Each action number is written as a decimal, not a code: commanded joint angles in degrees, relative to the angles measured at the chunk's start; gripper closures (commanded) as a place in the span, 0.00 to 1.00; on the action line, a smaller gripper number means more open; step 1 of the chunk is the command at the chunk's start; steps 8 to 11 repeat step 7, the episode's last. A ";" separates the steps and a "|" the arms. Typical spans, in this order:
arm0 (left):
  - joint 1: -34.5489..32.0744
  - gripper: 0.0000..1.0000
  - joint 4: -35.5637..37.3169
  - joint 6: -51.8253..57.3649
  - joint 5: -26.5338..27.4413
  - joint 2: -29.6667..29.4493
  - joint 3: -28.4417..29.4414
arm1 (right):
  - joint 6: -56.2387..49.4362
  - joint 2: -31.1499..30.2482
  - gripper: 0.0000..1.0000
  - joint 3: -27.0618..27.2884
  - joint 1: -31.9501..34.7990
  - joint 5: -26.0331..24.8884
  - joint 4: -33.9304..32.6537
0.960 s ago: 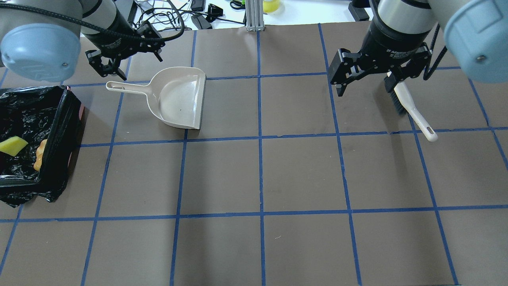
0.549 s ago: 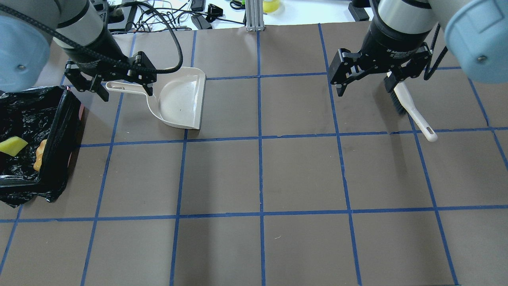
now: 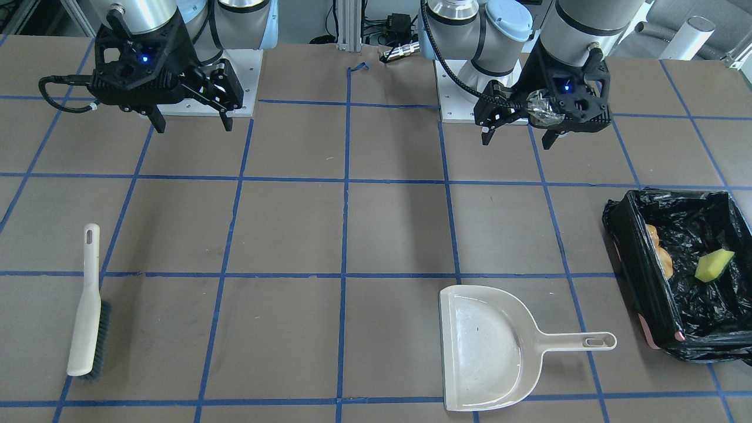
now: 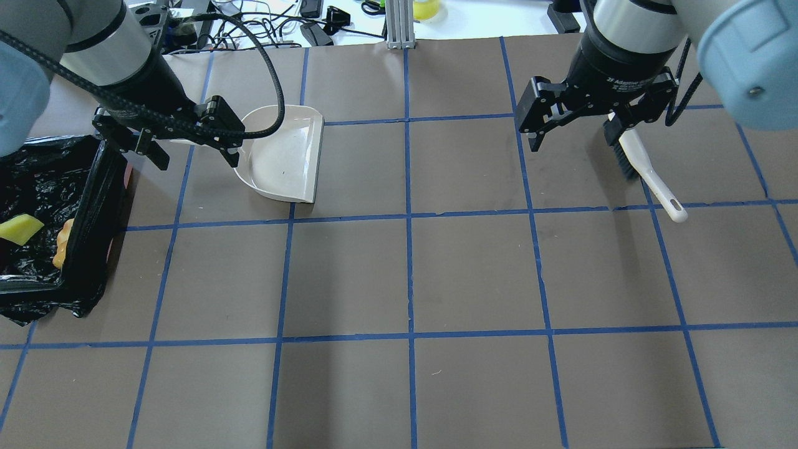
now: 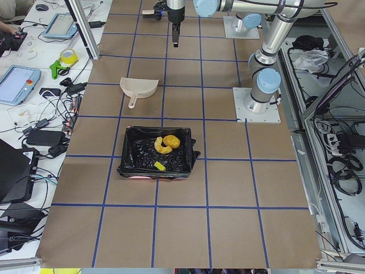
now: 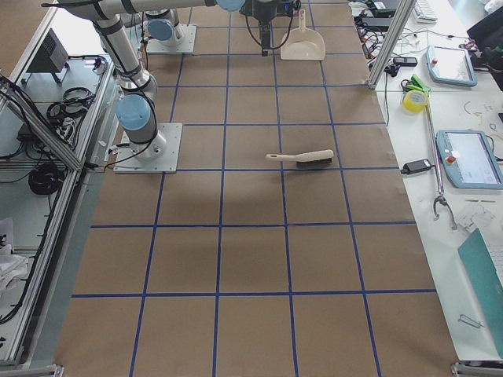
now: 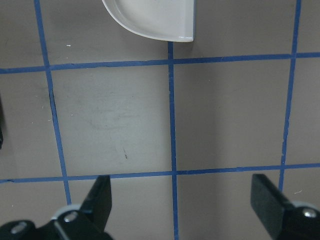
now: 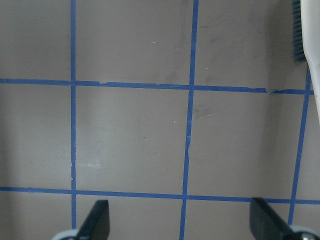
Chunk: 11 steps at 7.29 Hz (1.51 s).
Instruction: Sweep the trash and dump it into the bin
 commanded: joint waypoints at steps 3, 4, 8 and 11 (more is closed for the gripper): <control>0.08 0.00 -0.77 0.36 0.33 0.17 -0.09 | 0.00 0.01 0.00 0.00 0.00 -0.02 -0.05; 0.34 0.00 -0.69 0.36 0.41 0.08 0.00 | 0.00 0.01 0.00 0.00 0.00 0.06 -0.05; 0.87 0.00 -0.77 0.45 0.41 -0.01 -0.09 | 0.00 -0.07 0.00 0.00 0.00 -0.02 0.04; 0.87 0.00 -0.77 0.45 0.41 -0.01 -0.09 | 0.00 -0.07 0.00 0.00 0.00 -0.02 0.04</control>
